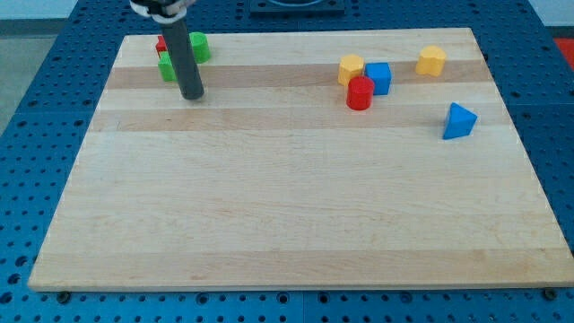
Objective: Point your arm at red circle
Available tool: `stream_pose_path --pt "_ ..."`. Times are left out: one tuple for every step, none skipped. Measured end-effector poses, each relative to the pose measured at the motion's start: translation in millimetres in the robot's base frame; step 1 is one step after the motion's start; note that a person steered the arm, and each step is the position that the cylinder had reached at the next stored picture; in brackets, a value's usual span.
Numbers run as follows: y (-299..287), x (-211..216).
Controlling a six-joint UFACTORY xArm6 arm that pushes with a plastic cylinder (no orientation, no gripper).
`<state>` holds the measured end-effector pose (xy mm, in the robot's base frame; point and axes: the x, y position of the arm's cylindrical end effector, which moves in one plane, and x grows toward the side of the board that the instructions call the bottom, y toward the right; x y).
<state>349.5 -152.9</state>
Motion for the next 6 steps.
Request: stream_pose_path --pt "40.1 40.5" --pt "102.7 63.4" --pt "139.8 65.9" --pt "171.9 65.9" --pt "209.9 65.1" --pt "249.6 53.6"
